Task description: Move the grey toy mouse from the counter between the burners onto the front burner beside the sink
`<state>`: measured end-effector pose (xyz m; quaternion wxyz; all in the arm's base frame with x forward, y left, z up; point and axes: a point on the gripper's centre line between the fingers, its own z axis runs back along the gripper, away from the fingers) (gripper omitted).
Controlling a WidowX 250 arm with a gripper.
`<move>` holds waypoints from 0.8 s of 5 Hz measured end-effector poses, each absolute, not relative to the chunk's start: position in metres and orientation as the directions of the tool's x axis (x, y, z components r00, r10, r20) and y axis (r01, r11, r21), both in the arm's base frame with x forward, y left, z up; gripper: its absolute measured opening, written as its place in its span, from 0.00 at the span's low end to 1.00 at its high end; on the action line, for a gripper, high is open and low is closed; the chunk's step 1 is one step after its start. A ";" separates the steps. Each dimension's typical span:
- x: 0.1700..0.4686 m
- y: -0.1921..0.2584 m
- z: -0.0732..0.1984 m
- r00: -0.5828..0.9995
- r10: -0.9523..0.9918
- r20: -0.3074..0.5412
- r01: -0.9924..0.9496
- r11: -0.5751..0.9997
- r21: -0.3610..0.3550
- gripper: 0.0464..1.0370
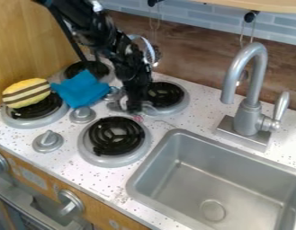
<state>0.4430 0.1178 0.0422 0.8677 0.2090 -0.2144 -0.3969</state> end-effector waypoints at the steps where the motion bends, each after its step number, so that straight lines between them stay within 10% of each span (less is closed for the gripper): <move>1: 0.437 0.126 0.040 0.636 -0.752 0.175 0.586 0.618 0.524 0.96; 3: 0.428 0.145 0.037 0.707 -0.687 0.167 0.531 0.672 0.515 0.91; 4: 0.431 0.146 0.034 0.720 -0.669 0.187 0.496 0.684 0.536 0.65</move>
